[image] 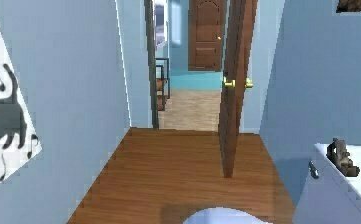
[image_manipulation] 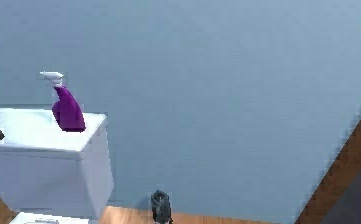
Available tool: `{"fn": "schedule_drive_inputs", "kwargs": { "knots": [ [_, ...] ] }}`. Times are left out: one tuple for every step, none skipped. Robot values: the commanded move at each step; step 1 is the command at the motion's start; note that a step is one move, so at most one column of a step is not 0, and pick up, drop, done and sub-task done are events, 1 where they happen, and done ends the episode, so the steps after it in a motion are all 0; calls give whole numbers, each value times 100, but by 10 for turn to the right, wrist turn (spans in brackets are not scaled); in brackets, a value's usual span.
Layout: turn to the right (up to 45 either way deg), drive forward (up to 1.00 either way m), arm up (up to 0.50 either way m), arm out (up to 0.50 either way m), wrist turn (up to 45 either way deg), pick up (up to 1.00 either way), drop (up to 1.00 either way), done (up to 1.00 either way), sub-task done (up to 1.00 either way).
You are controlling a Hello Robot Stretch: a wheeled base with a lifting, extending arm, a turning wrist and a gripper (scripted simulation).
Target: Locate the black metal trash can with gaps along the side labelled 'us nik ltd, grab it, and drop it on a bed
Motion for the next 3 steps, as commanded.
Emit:
{"fn": "schedule_drive_inputs", "kwargs": {
  "knots": [
    [0,0,50,0,0,0,0,0,0],
    [0,0,50,0,0,0,0,0,0],
    [0,0,0,0,-450,0,0,0,0]
  ]
}}
